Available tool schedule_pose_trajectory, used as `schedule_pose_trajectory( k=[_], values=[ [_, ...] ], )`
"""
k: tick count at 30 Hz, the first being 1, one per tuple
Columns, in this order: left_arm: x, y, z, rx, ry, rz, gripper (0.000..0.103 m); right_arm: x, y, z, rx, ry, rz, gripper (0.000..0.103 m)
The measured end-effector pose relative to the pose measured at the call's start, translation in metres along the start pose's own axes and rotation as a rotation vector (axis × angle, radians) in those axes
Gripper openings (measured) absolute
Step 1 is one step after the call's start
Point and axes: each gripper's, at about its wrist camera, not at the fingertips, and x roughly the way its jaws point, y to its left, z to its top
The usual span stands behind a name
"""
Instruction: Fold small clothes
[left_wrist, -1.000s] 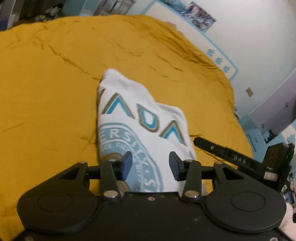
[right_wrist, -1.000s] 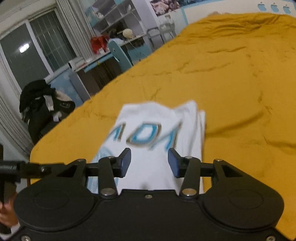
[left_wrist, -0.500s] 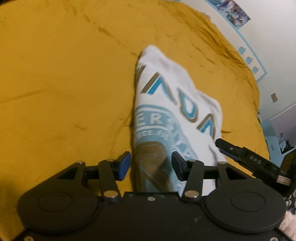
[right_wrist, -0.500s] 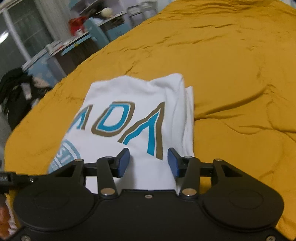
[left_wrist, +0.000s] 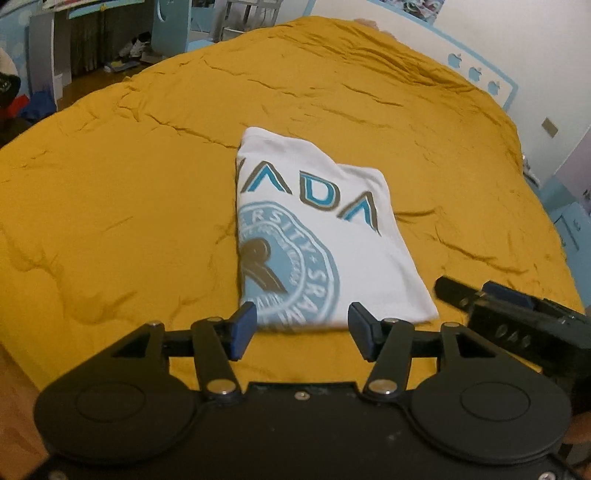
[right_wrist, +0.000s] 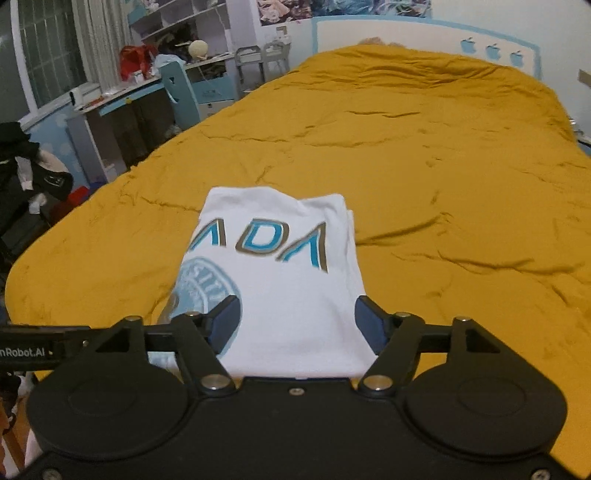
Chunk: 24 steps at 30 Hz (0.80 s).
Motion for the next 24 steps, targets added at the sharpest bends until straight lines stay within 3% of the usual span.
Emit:
schedule_pose_trajectory(
  k=[10, 24],
  values=[
    [-0.019, -0.037, -0.026, 0.085, 0.021, 0.052, 0.059, -0.026, 0.008, -0.026, 0.02, 0.063, -0.019, 0.072],
    [-0.024, -0.041, -0.032, 0.09, 0.046, 0.063, 0.06, -0.04, 0.015, -0.034, -0.001, 0.068, -0.086, 0.072]
  ],
)
